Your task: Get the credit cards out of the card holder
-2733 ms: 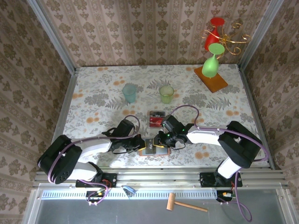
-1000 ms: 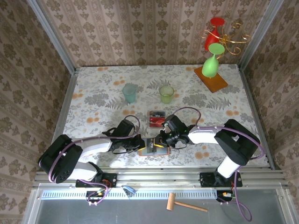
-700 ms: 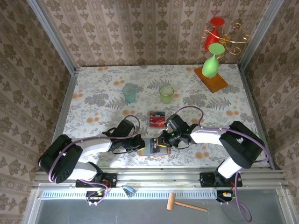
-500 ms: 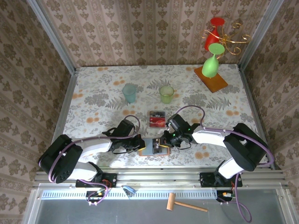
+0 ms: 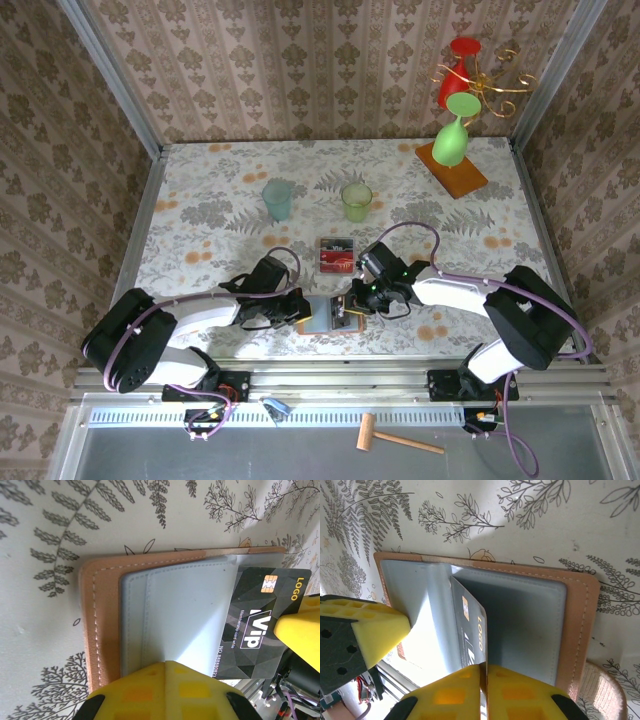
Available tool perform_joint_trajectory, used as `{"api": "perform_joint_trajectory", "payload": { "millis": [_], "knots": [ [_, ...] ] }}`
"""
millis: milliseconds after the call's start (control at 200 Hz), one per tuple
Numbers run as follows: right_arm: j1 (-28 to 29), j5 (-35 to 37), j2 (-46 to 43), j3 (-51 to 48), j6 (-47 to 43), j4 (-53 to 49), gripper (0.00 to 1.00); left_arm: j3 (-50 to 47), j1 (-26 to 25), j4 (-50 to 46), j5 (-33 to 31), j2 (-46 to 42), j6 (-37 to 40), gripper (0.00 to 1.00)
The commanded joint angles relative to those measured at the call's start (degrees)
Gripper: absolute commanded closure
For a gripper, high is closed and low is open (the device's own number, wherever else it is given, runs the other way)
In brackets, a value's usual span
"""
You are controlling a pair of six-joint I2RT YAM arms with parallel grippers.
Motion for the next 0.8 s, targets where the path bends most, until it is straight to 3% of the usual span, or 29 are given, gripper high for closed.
{"api": "perform_joint_trajectory", "payload": {
  "millis": [0,410,790],
  "knots": [
    [0.5,1.4,-0.4,1.5,-0.5,-2.2,0.91,0.3,-0.3,-2.7,-1.0,-0.8,-0.2,0.97],
    [2.0,0.3,-0.1,2.5,1.9,-1.3,0.85,0.0,-0.3,-2.4,-1.2,-1.5,-0.6,0.95],
    [2.5,1.1,-1.3,2.2,2.3,-2.5,0.88,-0.2,-0.2,-2.0,-1.1,-2.0,-0.7,0.95]
  ]
}}
